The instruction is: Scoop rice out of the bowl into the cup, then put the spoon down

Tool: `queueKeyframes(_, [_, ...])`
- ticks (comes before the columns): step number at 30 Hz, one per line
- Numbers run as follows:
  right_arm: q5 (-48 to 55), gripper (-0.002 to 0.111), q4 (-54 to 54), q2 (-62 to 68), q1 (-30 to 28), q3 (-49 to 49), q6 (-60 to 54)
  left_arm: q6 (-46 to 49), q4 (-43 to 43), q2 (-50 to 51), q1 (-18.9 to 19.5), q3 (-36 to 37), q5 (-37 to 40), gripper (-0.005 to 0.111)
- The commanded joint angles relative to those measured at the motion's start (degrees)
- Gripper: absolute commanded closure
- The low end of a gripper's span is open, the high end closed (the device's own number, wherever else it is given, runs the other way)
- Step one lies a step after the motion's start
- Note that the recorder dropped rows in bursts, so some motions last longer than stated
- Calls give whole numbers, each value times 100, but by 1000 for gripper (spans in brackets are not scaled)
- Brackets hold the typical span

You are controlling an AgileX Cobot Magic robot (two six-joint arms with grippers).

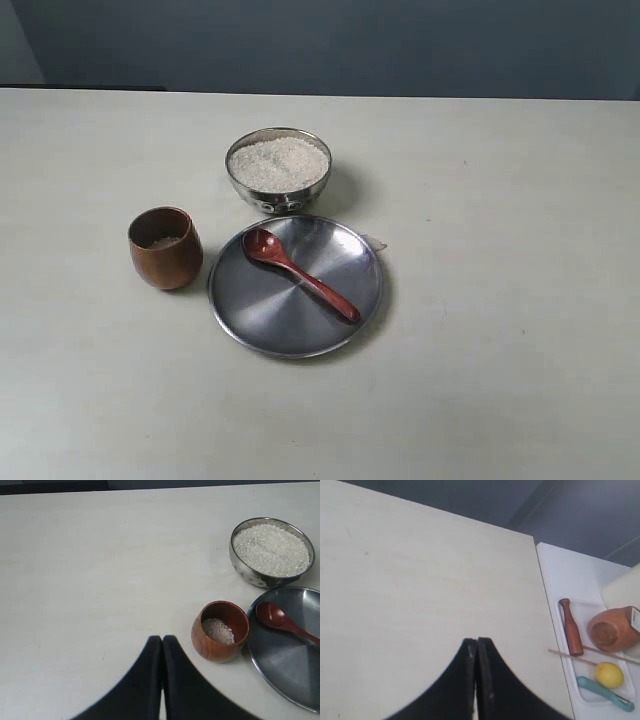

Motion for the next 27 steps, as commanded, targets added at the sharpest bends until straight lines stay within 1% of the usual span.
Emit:
queueKeyframes(1, [-352, 108, -308, -631, -220, 855, 269, -10, 32, 13, 13, 5, -23, 106])
queueKeyframes(5, [-645, 108, -802, -1270, -263, 1659, 873, -10, 32, 13, 13, 5, -23, 106])
queueKeyframes(12, [-1121, 108, -1298, -2481, -263, 2878, 1895, -10, 32, 13, 13, 5, -23, 106])
queueKeyframes(17, [-1745, 108, -1203, -3549, -263, 3554, 1988, -10, 32, 13, 13, 5, -23, 106])
queueKeyframes(22, [-1481, 108, -1075, -4406, -263, 3876, 1973, -10, 32, 13, 13, 5, -23, 106])
queueKeyframes(24, [-1075, 108, -931, -4667, -263, 3899, 1973, -10, 32, 13, 13, 5, -23, 106])
queueKeyframes(27, [-671, 108, -1031, -4936, -263, 3899, 1947, -10, 32, 13, 13, 5, -23, 106])
